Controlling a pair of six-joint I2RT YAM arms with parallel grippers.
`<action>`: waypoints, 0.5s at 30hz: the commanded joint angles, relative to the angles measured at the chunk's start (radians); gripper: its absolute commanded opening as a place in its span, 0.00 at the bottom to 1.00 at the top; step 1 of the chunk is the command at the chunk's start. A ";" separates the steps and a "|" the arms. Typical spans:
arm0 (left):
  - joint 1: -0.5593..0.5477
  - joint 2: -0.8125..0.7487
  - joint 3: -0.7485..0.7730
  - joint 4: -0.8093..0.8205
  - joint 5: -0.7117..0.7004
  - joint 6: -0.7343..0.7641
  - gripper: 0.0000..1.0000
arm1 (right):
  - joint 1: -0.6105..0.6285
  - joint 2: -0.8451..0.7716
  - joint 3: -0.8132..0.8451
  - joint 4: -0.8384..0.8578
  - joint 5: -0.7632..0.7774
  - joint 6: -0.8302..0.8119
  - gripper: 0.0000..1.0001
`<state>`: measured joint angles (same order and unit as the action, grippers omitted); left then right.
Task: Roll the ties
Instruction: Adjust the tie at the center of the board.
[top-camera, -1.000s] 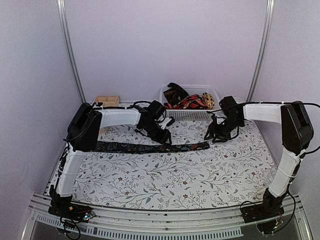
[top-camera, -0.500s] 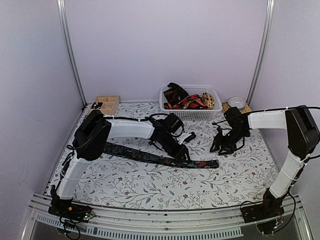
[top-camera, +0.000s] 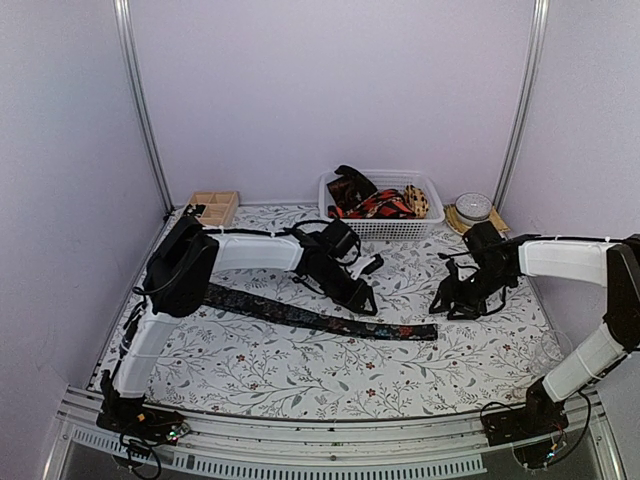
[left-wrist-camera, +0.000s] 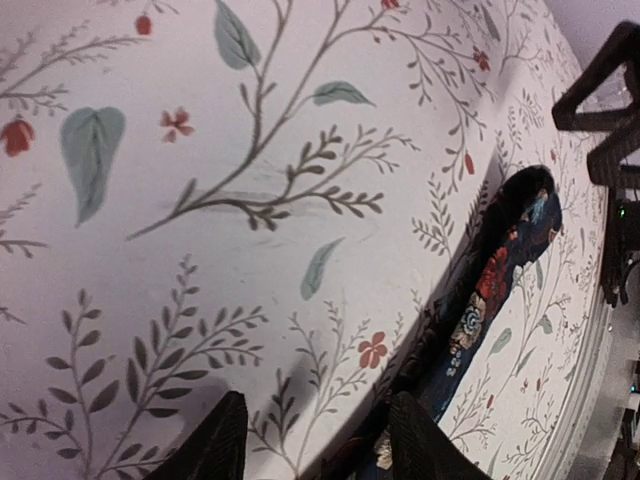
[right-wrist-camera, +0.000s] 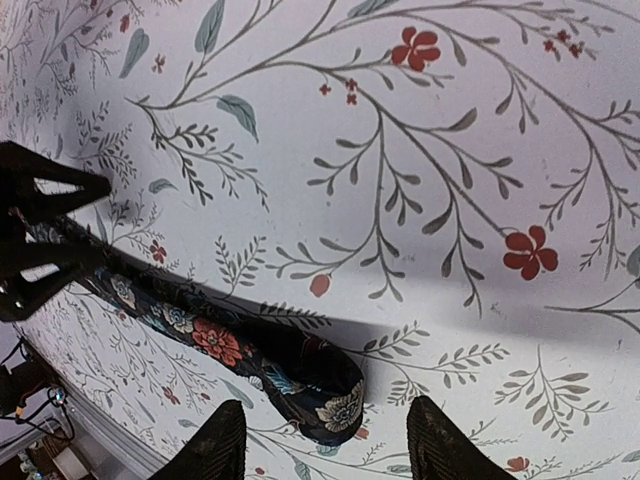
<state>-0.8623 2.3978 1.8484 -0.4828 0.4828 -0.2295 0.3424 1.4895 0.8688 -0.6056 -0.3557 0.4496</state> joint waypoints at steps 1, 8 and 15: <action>0.032 0.000 0.000 -0.092 -0.124 0.011 0.50 | 0.044 -0.055 -0.049 0.004 0.017 0.026 0.55; 0.022 -0.015 -0.042 -0.078 -0.145 0.004 0.51 | 0.078 -0.021 -0.104 0.071 0.018 0.091 0.47; -0.012 -0.001 -0.012 -0.095 -0.250 0.018 0.52 | 0.089 0.000 -0.128 0.108 0.032 0.120 0.38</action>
<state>-0.8536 2.3802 1.8431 -0.4934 0.3443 -0.2279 0.4221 1.4899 0.7574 -0.5369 -0.3447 0.5373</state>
